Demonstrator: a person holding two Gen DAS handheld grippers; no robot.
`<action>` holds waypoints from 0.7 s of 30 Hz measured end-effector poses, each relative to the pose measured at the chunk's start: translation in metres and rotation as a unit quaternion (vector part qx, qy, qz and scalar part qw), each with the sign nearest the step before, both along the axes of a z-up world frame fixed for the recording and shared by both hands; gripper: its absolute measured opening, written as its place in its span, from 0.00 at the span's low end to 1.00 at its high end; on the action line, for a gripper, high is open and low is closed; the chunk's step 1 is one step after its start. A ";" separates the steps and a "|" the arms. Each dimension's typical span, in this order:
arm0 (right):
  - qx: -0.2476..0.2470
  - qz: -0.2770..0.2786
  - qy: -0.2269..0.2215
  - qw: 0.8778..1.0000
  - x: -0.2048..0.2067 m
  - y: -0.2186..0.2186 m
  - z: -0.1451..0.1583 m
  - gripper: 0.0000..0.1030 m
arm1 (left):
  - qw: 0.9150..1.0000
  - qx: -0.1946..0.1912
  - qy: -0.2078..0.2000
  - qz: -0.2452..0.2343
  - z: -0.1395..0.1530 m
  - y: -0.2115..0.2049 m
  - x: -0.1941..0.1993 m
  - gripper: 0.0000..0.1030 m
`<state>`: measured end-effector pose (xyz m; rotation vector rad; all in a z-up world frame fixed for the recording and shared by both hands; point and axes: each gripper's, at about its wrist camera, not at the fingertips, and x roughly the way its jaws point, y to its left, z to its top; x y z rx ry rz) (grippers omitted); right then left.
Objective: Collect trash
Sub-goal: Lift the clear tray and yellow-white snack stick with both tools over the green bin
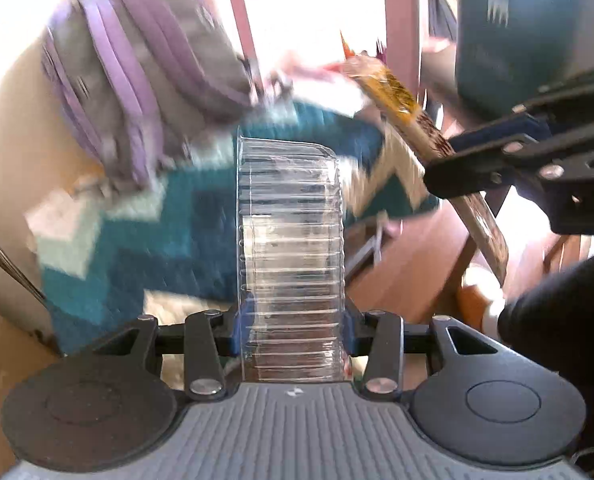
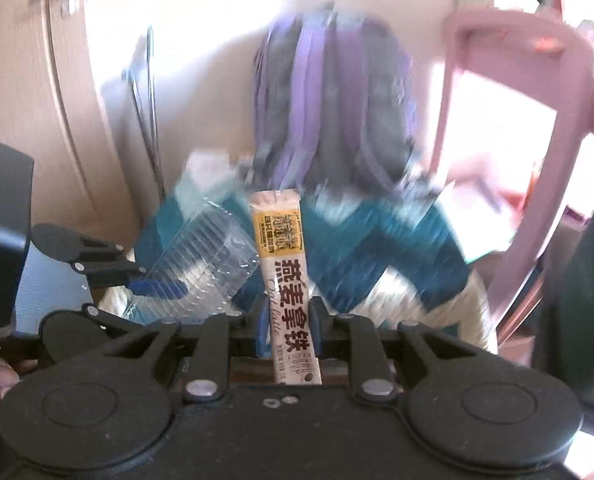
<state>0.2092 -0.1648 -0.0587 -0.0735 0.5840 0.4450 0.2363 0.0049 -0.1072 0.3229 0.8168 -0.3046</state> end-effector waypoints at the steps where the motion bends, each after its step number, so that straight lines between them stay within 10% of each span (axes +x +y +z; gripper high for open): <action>1: 0.006 -0.004 -0.011 1.000 -0.004 -0.008 0.011 0.18 | 1.000 -0.004 -0.011 0.004 0.014 -0.005 -0.002 0.42; 21: 0.066 -0.179 -0.189 0.963 -0.017 -0.227 0.188 0.18 | 0.982 -0.131 -0.130 -0.028 0.247 -0.202 0.018 0.42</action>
